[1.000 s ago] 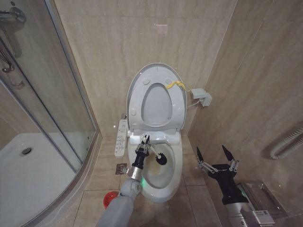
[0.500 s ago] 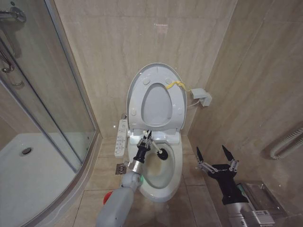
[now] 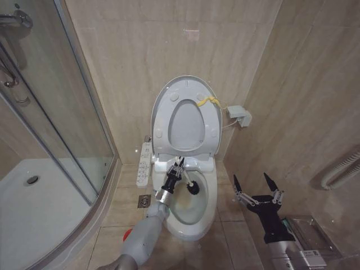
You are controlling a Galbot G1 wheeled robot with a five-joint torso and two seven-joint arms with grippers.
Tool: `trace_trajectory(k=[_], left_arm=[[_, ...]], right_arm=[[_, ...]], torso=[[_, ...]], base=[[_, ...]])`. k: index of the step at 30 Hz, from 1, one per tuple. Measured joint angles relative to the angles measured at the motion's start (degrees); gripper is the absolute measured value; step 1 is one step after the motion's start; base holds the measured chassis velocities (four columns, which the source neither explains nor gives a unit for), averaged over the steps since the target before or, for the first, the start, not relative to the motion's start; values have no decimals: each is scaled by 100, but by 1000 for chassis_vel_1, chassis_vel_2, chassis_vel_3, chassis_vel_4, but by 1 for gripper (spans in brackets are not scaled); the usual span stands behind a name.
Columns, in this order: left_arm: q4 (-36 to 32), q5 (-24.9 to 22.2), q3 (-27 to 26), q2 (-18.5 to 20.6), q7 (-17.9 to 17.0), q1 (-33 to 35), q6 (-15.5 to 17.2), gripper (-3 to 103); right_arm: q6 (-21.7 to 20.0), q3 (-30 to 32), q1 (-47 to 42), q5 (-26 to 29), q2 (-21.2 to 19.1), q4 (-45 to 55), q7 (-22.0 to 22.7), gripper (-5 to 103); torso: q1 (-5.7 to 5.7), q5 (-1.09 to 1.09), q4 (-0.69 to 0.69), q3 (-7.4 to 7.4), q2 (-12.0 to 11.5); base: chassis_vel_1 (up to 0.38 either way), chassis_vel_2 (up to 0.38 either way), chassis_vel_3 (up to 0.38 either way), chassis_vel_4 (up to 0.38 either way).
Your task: Open the toilet lid, clean the toilet bowl with a toilet brush, close the toilet lid, and flush.
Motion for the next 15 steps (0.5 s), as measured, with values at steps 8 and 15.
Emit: trace_trajectory(k=[8, 15], left_arm=[[-861, 97, 27, 419, -272, 383, 306, 20], [-1162, 48, 149, 312, -559, 89, 469, 20]], right_arm=[[0, 0, 0, 0, 0, 0, 0, 100], [0, -1, 0, 0, 0, -1, 0, 100]], torso=[[2, -5, -4, 3, -4], [2, -4, -2, 3, -4]], base=[[0, 0, 0, 0], [0, 0, 0, 0]])
